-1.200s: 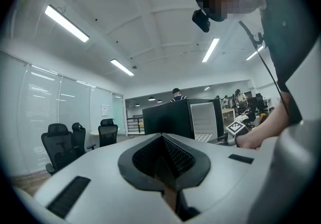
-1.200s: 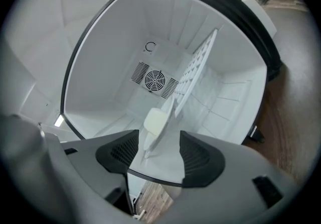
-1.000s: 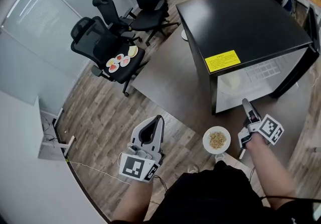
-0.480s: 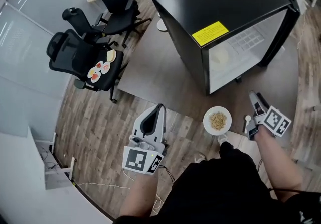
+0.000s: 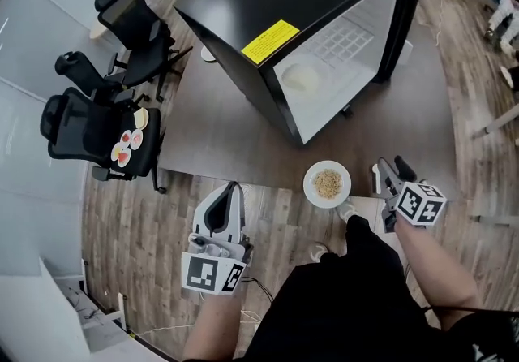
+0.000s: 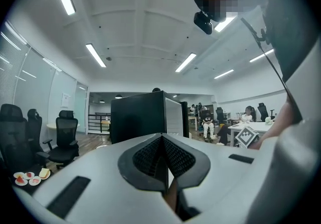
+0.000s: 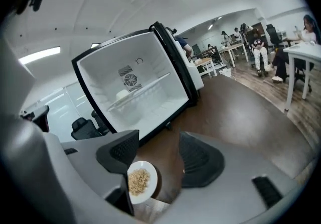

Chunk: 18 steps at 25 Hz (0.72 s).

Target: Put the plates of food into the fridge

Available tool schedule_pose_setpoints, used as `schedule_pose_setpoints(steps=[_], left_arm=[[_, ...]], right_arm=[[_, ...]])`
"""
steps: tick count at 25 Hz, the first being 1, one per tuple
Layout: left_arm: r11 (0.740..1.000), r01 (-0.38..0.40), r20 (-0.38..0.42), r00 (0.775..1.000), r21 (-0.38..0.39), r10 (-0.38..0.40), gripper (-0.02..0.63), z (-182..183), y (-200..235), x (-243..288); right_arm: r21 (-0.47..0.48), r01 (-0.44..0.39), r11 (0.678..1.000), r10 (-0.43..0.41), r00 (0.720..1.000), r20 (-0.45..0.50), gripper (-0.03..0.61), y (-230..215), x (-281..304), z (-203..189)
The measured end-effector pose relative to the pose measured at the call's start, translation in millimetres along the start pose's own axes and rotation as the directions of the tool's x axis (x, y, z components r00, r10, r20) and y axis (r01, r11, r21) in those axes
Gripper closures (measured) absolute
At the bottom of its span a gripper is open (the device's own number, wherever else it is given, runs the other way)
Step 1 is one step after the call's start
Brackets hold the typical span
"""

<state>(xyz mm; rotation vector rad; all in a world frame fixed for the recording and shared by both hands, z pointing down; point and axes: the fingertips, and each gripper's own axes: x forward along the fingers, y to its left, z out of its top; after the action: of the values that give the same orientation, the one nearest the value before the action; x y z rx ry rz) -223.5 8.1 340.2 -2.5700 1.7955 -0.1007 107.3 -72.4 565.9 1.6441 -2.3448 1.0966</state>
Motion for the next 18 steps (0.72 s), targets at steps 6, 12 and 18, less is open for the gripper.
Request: schedule_pose_setpoints(steps=[6,12,18], left_arm=[[0.999,0.032,-0.004,0.999,0.019,-0.031,0.611,-8,-8,-12],[0.999,0.032,-0.035,0.999,0.018,-0.032,0.611,-24,-5,-24],[0.999,0.037,-0.081,0.996,0.027,-0.035,0.611,-36,-5,-38]], right_arm=[[-0.249,0.093,0.964,-0.110,0.992,-0.054,0.324,-16,-9,-46],[-0.338,0.157,0.928,-0.199,0.975,-0.094,0.356,-35,-3,-82],[-0.391,0.186,0.902,-0.259,0.955,-0.142,0.356,-61,5,-118]])
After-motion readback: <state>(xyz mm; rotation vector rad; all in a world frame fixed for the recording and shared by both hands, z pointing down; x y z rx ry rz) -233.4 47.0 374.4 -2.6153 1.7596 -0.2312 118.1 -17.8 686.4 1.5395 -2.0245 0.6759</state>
